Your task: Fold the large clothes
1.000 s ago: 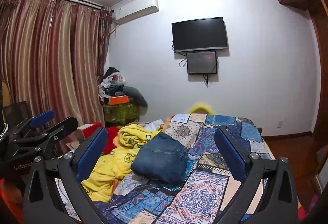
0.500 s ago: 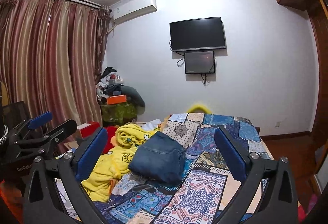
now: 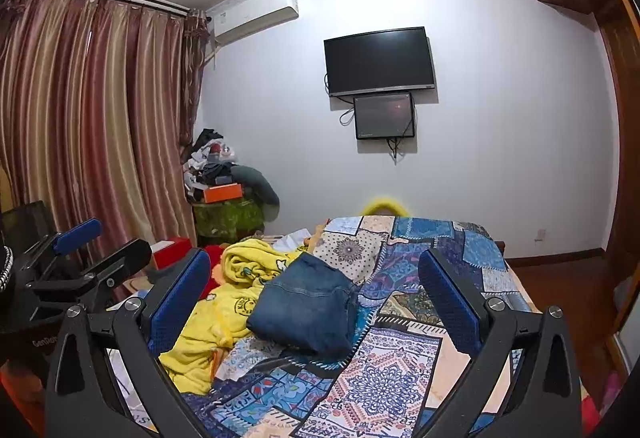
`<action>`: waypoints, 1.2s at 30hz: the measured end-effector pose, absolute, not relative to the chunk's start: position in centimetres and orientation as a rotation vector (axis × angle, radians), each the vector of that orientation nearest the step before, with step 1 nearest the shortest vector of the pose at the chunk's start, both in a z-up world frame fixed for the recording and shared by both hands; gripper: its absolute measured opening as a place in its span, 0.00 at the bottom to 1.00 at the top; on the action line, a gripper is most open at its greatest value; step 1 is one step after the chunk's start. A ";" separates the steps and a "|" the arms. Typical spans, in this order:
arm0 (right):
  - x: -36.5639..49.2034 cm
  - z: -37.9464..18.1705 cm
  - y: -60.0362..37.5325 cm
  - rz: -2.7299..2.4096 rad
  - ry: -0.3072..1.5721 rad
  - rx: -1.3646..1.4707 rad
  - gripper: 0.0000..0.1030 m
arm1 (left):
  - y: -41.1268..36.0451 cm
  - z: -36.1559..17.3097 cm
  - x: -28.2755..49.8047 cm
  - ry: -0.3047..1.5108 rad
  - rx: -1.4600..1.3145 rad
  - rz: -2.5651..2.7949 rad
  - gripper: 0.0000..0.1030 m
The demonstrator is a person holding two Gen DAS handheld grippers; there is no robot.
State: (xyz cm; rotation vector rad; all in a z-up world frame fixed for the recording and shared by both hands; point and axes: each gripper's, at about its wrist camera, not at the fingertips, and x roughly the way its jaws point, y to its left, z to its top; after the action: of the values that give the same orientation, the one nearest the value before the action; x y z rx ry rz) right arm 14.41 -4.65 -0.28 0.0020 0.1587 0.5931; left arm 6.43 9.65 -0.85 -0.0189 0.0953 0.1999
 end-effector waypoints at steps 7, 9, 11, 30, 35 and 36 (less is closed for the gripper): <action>14.4 -0.2 -4.7 0.590 0.162 0.004 1.00 | 9.8 -0.8 6.5 0.094 -0.020 0.202 1.00; 14.4 -0.1 -4.7 0.590 0.163 0.006 1.00 | 9.8 -0.8 6.5 0.093 -0.022 0.201 1.00; 14.4 -0.1 -4.7 0.590 0.162 0.005 1.00 | 9.8 -0.7 6.5 0.092 -0.023 0.204 1.00; 14.7 0.1 -4.5 0.585 0.180 0.008 1.00 | 9.9 -0.6 6.7 0.107 -0.039 0.183 1.00; 14.8 0.0 -4.4 0.580 0.181 0.008 1.00 | 10.0 -0.7 6.8 0.112 -0.033 0.180 1.00; 14.8 0.0 -4.3 0.580 0.183 0.006 1.00 | 9.9 -0.7 6.8 0.111 -0.032 0.179 1.00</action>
State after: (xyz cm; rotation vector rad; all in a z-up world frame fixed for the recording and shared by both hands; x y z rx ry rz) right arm 14.81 -4.29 0.04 0.0064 0.1829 0.5804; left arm 6.79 9.94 -0.71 -0.0324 0.1114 0.1786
